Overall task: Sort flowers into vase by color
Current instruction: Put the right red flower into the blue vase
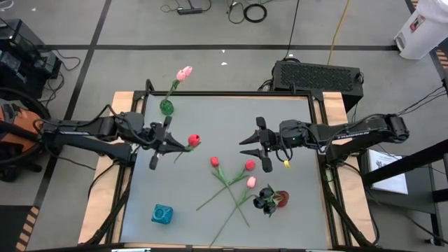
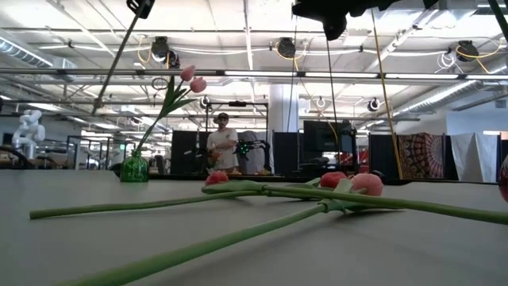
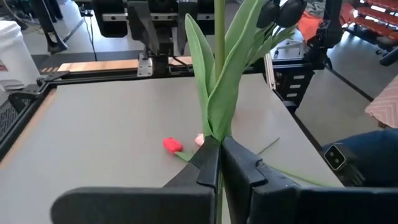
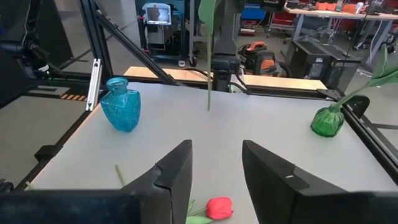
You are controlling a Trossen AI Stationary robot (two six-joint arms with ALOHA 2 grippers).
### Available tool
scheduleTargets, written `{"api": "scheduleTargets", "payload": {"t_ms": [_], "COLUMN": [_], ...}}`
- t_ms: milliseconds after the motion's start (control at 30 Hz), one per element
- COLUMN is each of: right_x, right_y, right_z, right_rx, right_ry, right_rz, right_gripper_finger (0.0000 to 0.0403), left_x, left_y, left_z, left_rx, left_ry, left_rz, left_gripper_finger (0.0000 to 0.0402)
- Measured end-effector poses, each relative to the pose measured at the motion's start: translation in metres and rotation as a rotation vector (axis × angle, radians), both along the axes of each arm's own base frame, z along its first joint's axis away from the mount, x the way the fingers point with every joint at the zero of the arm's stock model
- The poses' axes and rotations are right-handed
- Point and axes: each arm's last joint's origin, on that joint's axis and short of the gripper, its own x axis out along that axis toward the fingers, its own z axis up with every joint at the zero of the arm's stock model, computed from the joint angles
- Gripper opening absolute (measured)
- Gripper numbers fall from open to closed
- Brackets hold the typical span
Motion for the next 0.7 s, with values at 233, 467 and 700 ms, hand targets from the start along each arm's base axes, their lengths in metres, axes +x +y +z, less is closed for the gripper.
{"api": "scheduleTargets", "payload": {"t_ms": [233, 467, 700], "right_x": [0.000, 0.000, 0.000], "right_y": [0.000, 0.000, 0.000], "right_z": [0.000, 0.000, 0.000], "right_rx": [0.000, 0.000, 0.000], "right_ry": [0.000, 0.000, 0.000], "right_rz": [0.000, 0.000, 0.000], "right_gripper_finger": [0.0132, 0.0132, 0.0132], "left_x": [0.000, -0.006, -0.022], "left_y": [0.000, -0.006, -0.011], "left_z": [0.000, 0.001, 0.010], "left_rx": [-0.003, -0.114, -0.217], "left_ry": [0.004, 0.017, -0.009], "left_rz": [-0.010, -0.217, -0.408], "left_gripper_finger": [0.0013, 0.0013, 0.0013]}}
